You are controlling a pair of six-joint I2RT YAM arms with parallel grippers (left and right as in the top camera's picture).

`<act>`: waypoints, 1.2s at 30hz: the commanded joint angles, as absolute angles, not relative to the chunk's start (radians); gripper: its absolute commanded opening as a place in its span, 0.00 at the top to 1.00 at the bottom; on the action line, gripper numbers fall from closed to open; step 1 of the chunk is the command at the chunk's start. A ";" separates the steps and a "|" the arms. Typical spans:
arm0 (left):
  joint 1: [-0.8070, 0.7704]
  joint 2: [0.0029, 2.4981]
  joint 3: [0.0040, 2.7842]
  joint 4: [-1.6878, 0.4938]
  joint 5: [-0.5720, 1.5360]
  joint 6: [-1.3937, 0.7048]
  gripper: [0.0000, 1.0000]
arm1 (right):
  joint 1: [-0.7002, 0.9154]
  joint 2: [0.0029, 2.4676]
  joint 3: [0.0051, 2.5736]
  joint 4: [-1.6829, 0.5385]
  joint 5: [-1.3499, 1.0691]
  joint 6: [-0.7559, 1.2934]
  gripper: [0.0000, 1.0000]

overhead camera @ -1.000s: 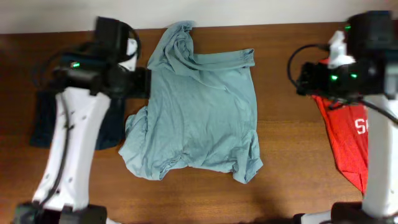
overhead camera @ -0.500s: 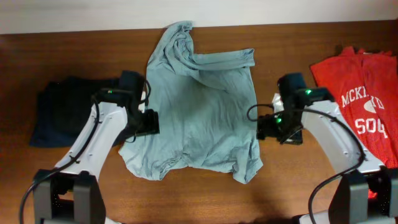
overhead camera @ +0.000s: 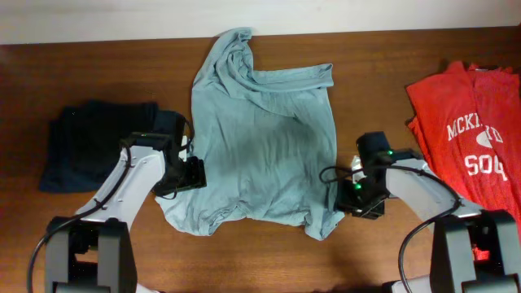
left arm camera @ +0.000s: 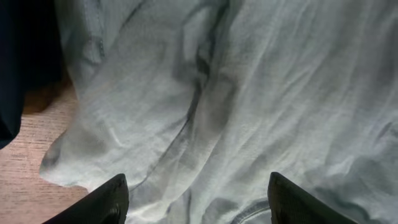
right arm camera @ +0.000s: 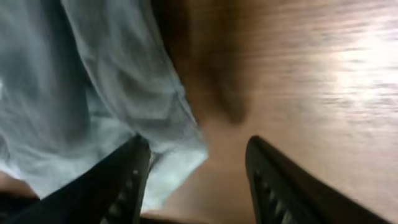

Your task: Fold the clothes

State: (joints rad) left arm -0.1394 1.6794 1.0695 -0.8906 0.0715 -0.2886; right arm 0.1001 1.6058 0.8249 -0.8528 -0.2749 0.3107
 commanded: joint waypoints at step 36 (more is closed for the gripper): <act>-0.134 1.671 1.065 -0.889 0.008 -0.299 0.28 | 0.079 1.545 1.120 -1.293 0.530 0.690 0.96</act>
State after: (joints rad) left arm -0.1394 1.6794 1.0691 -0.8890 0.0532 -0.2886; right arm 0.0875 1.5532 1.1130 -1.2804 0.4461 0.6552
